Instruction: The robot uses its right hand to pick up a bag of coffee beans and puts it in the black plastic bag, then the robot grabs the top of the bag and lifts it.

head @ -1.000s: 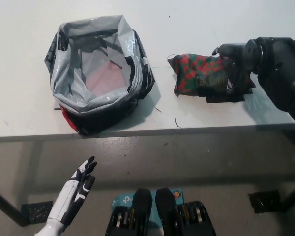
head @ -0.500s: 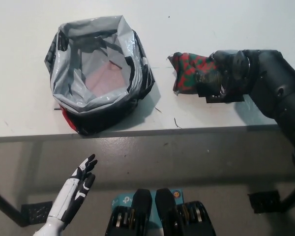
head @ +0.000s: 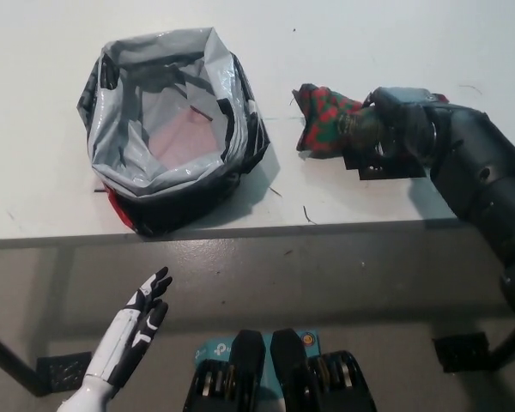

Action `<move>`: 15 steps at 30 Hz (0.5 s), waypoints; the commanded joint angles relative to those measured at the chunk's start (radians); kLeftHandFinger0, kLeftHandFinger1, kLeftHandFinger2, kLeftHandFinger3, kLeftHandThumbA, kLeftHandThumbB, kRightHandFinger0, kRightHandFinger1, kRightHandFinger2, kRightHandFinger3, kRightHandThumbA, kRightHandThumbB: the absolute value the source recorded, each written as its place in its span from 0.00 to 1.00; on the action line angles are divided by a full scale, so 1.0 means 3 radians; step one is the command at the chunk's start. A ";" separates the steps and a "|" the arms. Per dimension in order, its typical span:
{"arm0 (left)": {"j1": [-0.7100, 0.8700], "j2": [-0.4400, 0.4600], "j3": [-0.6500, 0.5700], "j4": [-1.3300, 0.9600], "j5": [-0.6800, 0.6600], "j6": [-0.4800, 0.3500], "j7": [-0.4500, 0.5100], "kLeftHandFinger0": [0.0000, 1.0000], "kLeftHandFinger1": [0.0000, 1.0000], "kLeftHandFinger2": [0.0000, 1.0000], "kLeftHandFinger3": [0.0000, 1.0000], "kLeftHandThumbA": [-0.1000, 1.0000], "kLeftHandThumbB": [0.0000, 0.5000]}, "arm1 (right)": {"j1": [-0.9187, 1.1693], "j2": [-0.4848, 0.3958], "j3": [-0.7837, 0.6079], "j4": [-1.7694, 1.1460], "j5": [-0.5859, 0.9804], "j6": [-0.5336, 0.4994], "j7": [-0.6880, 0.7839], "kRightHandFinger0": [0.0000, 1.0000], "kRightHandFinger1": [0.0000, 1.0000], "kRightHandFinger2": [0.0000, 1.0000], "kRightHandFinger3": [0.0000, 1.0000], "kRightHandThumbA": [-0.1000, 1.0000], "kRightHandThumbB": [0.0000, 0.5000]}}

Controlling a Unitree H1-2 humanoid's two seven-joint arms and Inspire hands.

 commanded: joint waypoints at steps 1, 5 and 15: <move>-0.0065 0.0031 -0.0003 -0.0044 0.0037 -0.0111 -0.0026 1.00 1.00 1.00 1.00 1.00 0.52 | 0.0078 -0.0003 -0.0133 0.0078 0.0123 -0.0306 -0.0404 0.05 0.32 0.62 0.66 0.00 0.27; -0.0074 0.0027 0.0001 -0.0028 0.0036 -0.0120 -0.0024 1.00 1.00 1.00 1.00 1.00 0.52 | 0.0091 -0.0049 -0.0308 0.0094 0.0239 -0.0501 -0.0493 0.07 0.58 0.98 0.94 0.00 0.20; -0.0085 0.0024 0.0006 -0.0033 0.0029 -0.0103 -0.0027 1.00 1.00 1.00 1.00 1.00 0.51 | -0.0029 -0.0028 -0.1148 0.0157 0.0897 -0.0373 -0.0040 0.20 0.74 0.98 0.89 0.00 0.29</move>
